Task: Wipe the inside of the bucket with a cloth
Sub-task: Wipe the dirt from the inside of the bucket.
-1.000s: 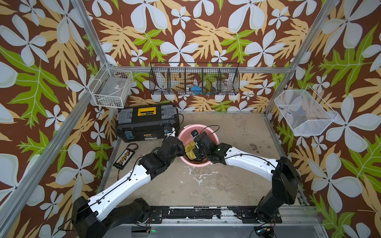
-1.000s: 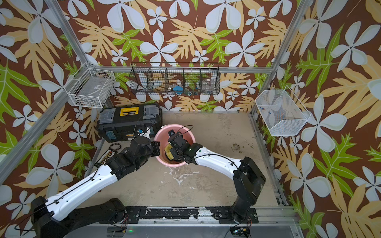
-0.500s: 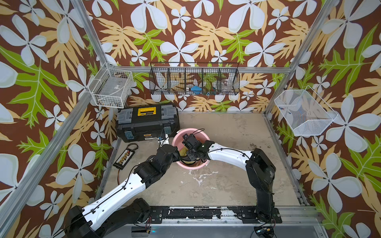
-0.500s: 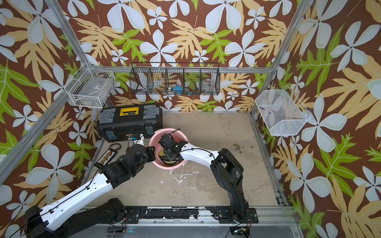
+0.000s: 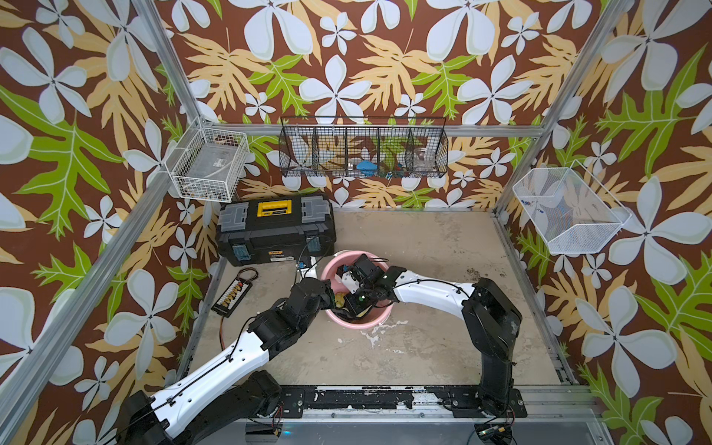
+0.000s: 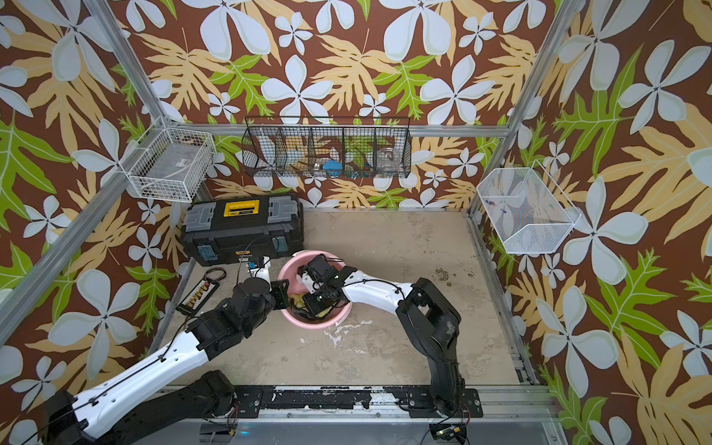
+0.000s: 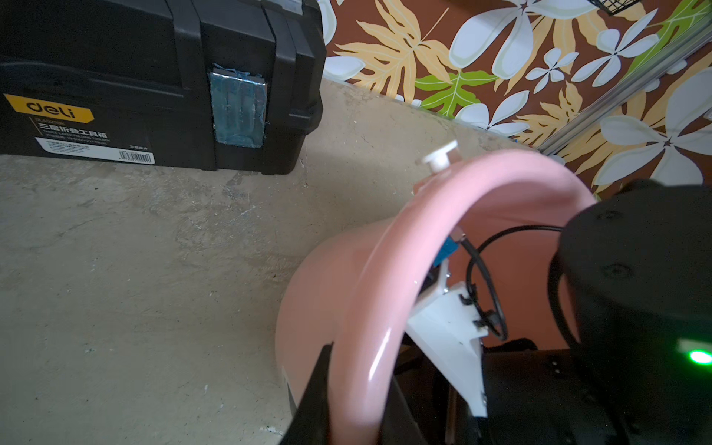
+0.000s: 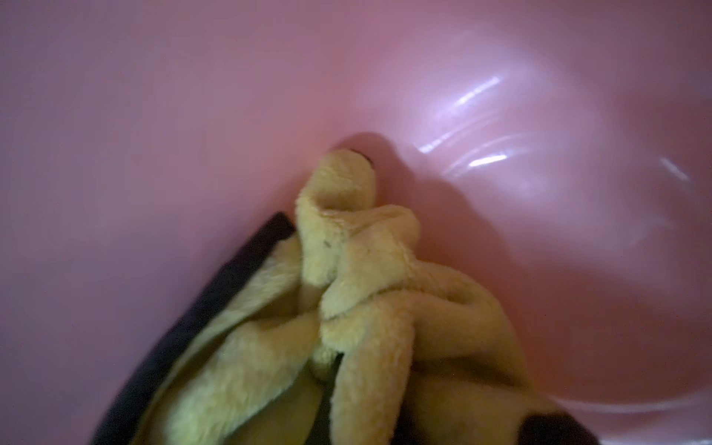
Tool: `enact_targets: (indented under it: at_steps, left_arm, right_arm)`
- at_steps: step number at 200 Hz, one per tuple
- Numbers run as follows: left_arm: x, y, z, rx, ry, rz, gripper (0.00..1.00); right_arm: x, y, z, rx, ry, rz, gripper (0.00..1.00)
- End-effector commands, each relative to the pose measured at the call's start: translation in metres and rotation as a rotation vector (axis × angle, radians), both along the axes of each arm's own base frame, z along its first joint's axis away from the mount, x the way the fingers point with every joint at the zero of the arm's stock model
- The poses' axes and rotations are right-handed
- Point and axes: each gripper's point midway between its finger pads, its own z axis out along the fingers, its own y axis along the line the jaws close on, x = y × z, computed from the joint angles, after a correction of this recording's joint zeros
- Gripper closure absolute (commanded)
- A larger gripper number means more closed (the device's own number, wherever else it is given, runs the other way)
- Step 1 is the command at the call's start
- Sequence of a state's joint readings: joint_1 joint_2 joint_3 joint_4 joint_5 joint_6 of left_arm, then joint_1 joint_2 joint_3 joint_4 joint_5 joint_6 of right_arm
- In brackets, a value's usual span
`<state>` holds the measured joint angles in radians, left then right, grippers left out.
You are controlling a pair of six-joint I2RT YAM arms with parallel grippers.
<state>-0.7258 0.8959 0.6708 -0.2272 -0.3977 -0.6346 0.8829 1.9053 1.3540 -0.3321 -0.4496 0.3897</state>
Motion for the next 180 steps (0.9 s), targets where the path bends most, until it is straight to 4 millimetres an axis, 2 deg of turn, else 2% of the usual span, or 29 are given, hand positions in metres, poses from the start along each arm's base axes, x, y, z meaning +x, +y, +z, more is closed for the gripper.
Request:
enact_targets:
  at_steps: [1, 24, 53, 111, 131, 149, 180]
  left_arm:
    - [0.014, -0.005, 0.037, -0.142, -0.131, 0.048, 1.00]
    - [0.015, 0.002, 0.041, -0.129, -0.147, 0.081, 1.00]
    - [0.021, 0.007, 0.044, -0.081, -0.146, 0.118, 1.00]
    - [0.022, 0.018, 0.047, -0.065, -0.173, 0.174, 1.00]
    - [0.022, 0.022, 0.047, -0.038, -0.175, 0.185, 1.00]
    - [0.021, 0.023, 0.048, -0.037, -0.180, 0.187, 1.00]
    - [0.020, 0.018, 0.048, -0.049, -0.184, 0.157, 1.00]
  right_arm:
    - [-0.029, 0.034, 0.049, 0.273, 0.129, 0.114, 1.00]
    - [-0.039, 0.031, 0.059, 0.289, 0.153, 0.152, 1.00]
    - [-0.063, 0.023, 0.073, 0.351, 0.196, 0.237, 1.00]
    - [-0.084, -0.015, 0.112, 0.329, 0.076, 0.297, 1.00]
    - [-0.080, -0.029, 0.130, 0.328, 0.014, 0.276, 1.00]
    - [-0.068, -0.045, 0.139, 0.269, -0.074, 0.213, 1.00]
    - [-0.022, -0.069, 0.144, 0.128, -0.285, 0.002, 1.00]
